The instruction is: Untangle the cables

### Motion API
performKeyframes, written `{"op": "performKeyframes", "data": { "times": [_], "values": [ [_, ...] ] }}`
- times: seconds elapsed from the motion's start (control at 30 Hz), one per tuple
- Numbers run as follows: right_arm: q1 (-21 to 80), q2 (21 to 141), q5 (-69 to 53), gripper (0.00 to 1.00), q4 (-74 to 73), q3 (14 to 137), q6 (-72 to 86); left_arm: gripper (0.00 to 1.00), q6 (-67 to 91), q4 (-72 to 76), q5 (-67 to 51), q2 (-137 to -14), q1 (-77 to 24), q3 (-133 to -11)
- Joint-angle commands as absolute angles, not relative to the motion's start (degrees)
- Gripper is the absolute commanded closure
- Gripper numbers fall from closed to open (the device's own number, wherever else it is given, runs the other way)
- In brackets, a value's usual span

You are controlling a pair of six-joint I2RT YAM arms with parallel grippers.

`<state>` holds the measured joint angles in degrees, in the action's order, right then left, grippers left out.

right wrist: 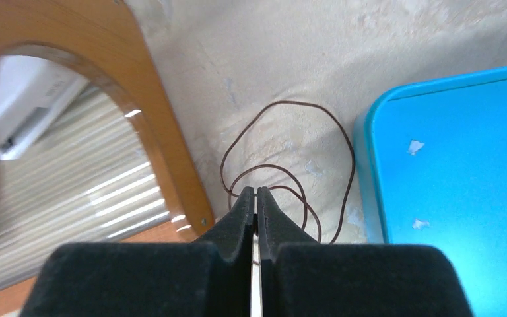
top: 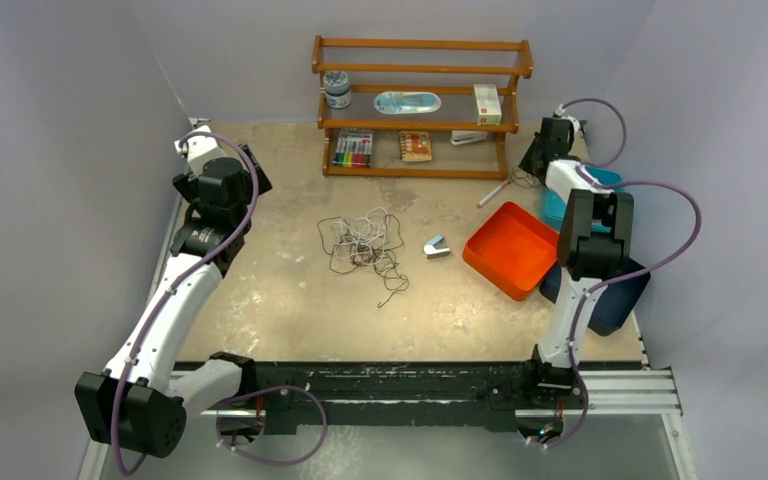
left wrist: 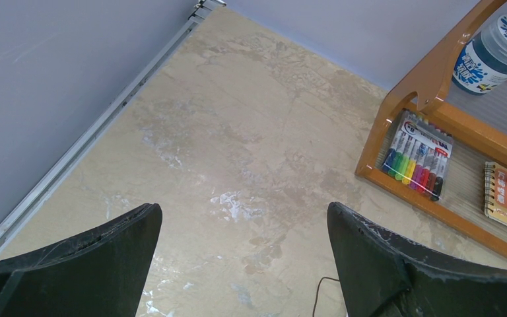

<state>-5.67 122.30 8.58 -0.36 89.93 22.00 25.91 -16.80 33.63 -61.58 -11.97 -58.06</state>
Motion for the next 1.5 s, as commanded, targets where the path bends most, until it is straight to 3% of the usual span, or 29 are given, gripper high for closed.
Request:
{"op": "performKeyframes", "data": {
  "times": [0.0,0.4,0.73,1.07,1.23,1.47],
  "values": [
    [-5.72,113.07,8.57,1.00,6.27,87.16,19.97,0.04,25.70,-13.89,33.22,-60.48,-11.60,-58.48],
    [-5.73,92.15,-0.53,1.00,10.06,76.79,15.68,0.00,24.98,-12.54,28.59,-60.59,-11.51,-58.11],
    [-4.66,78.14,-25.75,1.00,8.76,70.57,12.17,0.00,25.30,-7.55,16.19,-60.95,-11.51,-57.39],
    [11.21,75.23,-40.91,1.00,6.23,66.74,-1.09,0.03,36.16,4.20,-6.16,-63.27,-13.82,-56.47],
    [17.42,74.56,-46.56,1.00,15.41,62.00,-1.06,0.06,36.54,7.22,-7.36,-65.74,-22.69,-55.29],
    [22.57,71.48,-52.49,1.00,29.75,56.80,0.16,0.08,44.33,17.72,-15.49,-67.12,-23.50,-50.51]
  ]
}}
